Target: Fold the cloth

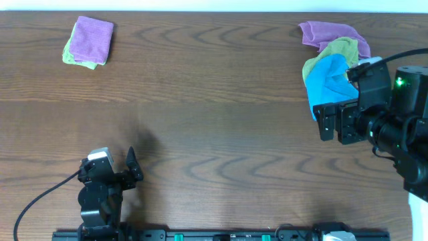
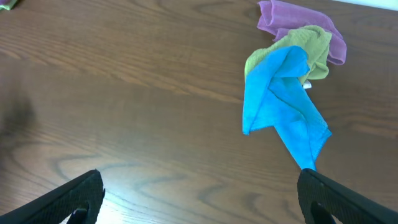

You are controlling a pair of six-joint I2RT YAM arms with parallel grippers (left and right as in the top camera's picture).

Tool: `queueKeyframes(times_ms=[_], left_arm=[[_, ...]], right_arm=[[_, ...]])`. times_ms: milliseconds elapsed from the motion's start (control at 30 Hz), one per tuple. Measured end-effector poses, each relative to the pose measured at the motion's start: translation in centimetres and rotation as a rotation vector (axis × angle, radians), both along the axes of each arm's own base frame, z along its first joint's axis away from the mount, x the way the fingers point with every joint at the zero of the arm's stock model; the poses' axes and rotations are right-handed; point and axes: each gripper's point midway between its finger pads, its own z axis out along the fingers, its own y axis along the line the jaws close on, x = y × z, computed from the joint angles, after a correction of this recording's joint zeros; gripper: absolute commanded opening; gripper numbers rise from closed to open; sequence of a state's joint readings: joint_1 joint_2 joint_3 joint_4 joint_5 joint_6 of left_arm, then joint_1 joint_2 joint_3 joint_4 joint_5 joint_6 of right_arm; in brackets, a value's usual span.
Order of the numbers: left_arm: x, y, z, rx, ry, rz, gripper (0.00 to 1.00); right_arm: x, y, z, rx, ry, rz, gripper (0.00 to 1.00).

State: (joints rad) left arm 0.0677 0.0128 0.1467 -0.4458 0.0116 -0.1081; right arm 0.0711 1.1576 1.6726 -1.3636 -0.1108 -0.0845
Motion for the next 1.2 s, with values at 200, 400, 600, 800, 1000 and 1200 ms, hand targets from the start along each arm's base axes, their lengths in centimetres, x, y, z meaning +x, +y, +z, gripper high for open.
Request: queueKeyframes(times_ms=[200, 400, 600, 800, 1000, 1200], left_arm=[[0.0, 0.0, 0.0, 0.000, 0.000, 0.000, 0.95], [0.0, 0.0, 0.0, 0.000, 0.000, 0.000, 0.95], [0.0, 0.0, 0.0, 0.000, -0.001, 0.000, 0.95], [0.0, 0.0, 0.1, 0.000, -0.003, 0.000, 0.95], [0.0, 0.0, 0.1, 0.000, -0.004, 0.000, 0.95], [0.0, 0.0, 0.1, 0.000, -0.005, 0.000, 0.95]], right_arm=[[-0.1, 0.0, -0.1, -0.001, 0.006, 0.000, 0.99], [0.0, -0.2, 0.1, -0.039, -0.019, 0.027, 0.99], [-2.7, -0.5, 0.3, -0.069, -0.152, 0.055, 0.99], [-7.8, -0.9, -2.4, -0.096, -0.236, 0.077, 0.99], [-9.2, -1.0, -6.5, -0.099, -0.350, 0.077, 0.99], [-9.0, -1.0, -10.7, -0.096, -0.439, 0.071, 0.99]])
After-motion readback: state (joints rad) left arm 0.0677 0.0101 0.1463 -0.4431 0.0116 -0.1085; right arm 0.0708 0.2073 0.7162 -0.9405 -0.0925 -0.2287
